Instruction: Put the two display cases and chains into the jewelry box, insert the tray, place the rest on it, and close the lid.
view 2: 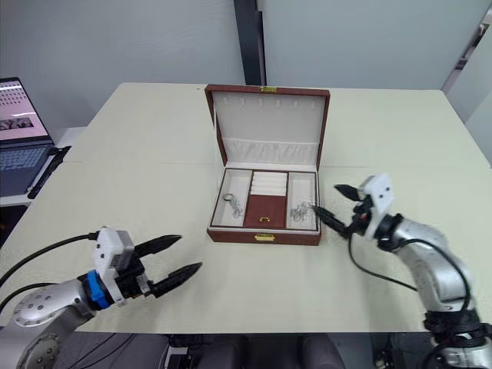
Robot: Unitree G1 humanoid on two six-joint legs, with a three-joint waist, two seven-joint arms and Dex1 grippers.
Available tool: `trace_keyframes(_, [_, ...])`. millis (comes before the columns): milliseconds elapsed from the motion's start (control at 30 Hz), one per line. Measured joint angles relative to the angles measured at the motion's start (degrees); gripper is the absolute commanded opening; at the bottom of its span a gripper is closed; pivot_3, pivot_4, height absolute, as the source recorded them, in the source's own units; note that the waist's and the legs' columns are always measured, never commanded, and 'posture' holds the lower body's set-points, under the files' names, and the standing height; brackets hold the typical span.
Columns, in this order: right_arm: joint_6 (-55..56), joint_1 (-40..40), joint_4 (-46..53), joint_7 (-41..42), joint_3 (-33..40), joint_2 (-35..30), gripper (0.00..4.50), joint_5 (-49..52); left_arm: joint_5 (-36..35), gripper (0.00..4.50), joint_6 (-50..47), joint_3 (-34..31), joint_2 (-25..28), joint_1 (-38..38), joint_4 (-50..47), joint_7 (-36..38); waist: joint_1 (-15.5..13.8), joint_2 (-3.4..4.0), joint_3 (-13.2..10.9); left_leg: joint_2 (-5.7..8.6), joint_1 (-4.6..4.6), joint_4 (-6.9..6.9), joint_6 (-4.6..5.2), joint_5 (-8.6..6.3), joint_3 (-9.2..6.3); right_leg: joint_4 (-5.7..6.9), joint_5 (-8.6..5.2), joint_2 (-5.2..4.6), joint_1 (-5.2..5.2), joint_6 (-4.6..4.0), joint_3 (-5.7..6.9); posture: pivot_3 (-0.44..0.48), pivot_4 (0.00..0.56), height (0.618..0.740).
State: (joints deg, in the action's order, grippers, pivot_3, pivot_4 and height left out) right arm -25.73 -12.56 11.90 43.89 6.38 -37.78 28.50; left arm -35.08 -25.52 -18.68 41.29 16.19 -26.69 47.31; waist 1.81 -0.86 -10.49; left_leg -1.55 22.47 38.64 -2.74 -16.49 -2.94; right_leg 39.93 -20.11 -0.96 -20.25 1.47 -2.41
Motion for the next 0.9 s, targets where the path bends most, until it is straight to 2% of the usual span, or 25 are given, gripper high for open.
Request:
trace_keyframes(133, [3.92, 0.19, -7.25, 6.71, 1.38, -5.29, 4.48, -2.09, 0.28, 4.5, -0.08, -5.32, 2.55, -1.57, 7.84, 1.05, 0.04, -0.01, -0.01, -0.03, 0.0, 0.0, 0.0, 0.0, 0.02, 0.0, 0.0, 0.01, -0.01, 0.0, -0.01, 0.0, 0.15, 0.74])
trace_keyframes(400, [8.59, 0.04, -19.13, 12.85, 2.06, -9.23, 4.48, -4.82, 3.38, 4.5, 0.73, -8.16, 5.12, -8.53, 18.12, -0.24, 0.0, -0.01, -0.05, -0.01, 0.01, 0.01, 0.0, 0.0, 0.02, 0.01, 0.0, -0.04, 0.0, 0.0, 0.01, 0.0, 0.15, 0.74])
trace_keyframes(733, [10.77, -0.91, -22.16, 13.56, 3.02, -9.25, 4.48, -6.61, 4.78, 4.5, 0.27, -8.53, 5.34, -14.28, 20.36, -2.56, 0.01, 0.0, -0.06, -0.03, 0.01, 0.02, -0.01, 0.0, 0.03, 0.03, 0.0, -0.05, -0.01, 0.0, 0.0, 0.0, 0.15, 0.74])
trace_keyframes(900, [10.74, -2.69, -20.75, 10.54, 2.24, -5.4, 4.48, -7.63, 4.97, 4.5, -2.43, -5.0, 2.86, -18.41, 19.89, -5.61, 0.0, 0.0, -0.06, -0.02, 0.03, 0.04, -0.01, 0.01, 0.01, 0.04, 0.01, -0.05, 0.0, 0.0, 0.02, 0.0, 0.15, 0.74])
